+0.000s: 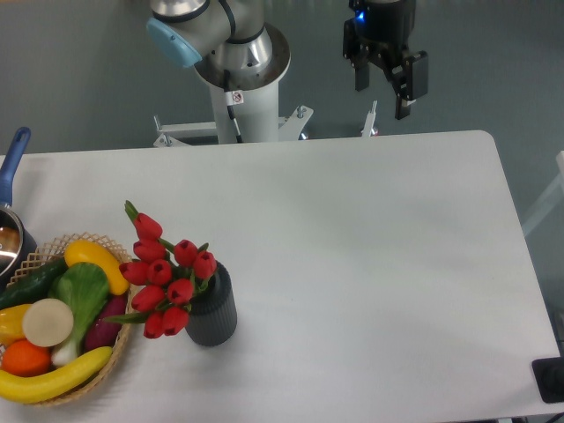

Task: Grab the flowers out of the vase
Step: 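Move the open gripper down toward the red tulips in the black vase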

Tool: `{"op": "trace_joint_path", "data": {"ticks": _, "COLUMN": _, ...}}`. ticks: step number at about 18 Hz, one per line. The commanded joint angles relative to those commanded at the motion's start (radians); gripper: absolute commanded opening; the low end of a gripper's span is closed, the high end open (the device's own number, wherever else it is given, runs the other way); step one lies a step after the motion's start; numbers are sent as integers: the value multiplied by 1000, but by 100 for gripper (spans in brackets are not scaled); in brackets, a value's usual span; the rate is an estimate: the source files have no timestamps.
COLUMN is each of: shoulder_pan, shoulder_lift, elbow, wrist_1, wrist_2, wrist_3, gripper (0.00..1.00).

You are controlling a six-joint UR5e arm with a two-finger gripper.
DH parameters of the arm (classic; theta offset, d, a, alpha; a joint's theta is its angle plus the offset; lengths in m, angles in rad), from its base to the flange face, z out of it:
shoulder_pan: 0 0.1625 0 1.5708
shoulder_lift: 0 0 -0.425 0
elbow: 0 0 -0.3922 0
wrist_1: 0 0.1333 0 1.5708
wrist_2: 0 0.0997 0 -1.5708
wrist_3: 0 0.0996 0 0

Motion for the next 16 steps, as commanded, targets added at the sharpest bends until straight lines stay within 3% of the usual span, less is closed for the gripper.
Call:
{"op": "trace_joint_path", "data": {"ticks": 6, "shoulder_pan": -2, "shoulder_lift": 5, "elbow": -11, "wrist_1": 9, "wrist_2": -9, "wrist_3": -5, "gripper": 100}}
{"op": "trace_joint_path", "data": {"ticks": 8, "shoulder_pan": 3, "shoulder_lift": 3, "elbow": -26, "wrist_1": 11, "wrist_2": -58, "wrist_3": -18, "gripper": 100}}
{"op": "trace_joint_path", "data": {"ticks": 11, "shoulder_pan": 6, "shoulder_lift": 11, "elbow": -55, "wrist_1": 20, "wrist_2": -135, "wrist_3": -116, "gripper": 100}}
{"op": "trace_joint_path", "data": {"ticks": 16, "shoulder_pan": -9, "shoulder_lift": 12, "elbow": -81, "wrist_1": 89, "wrist_2": -173, "wrist_3": -251, "gripper": 100}}
